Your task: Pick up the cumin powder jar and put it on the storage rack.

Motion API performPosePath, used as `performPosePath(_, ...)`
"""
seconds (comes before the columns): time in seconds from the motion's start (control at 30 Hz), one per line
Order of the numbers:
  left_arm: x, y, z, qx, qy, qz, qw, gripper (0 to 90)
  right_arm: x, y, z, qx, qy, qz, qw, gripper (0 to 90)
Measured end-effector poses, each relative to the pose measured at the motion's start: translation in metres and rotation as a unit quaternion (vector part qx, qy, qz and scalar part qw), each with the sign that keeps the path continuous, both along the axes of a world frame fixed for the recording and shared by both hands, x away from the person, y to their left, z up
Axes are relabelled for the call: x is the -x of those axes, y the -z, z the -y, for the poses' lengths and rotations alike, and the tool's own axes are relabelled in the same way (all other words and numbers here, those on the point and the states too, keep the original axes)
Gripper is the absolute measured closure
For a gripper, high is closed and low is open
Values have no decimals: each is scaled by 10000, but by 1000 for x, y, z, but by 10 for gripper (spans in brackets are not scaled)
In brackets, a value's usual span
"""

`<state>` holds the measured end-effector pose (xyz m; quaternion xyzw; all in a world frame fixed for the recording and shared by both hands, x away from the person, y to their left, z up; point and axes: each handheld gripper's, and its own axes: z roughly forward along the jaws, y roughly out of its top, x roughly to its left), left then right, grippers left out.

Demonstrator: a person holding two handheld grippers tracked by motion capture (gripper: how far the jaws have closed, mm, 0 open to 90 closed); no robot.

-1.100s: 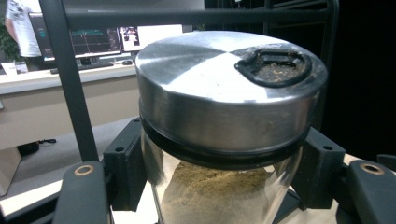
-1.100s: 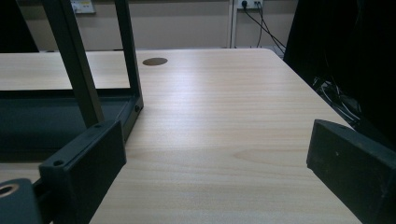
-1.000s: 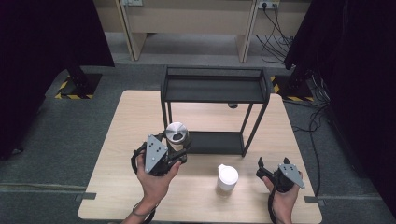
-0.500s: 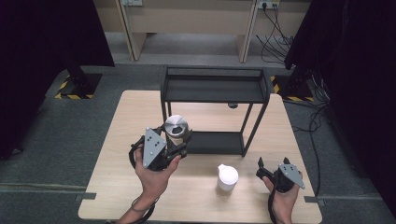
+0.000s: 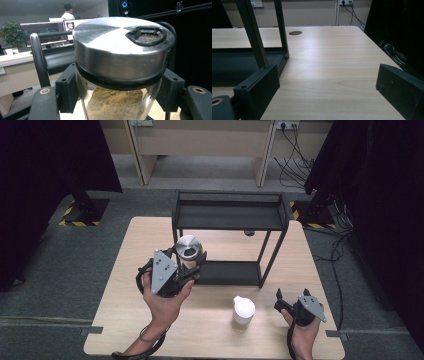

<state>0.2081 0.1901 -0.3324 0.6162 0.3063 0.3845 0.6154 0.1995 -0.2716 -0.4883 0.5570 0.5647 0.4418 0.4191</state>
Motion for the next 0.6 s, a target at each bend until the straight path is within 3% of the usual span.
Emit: performPosePath(0.6,-8,-28,0,-61,-40,126,9999,312,0,0,1,-8,-14,-13,10000,53)
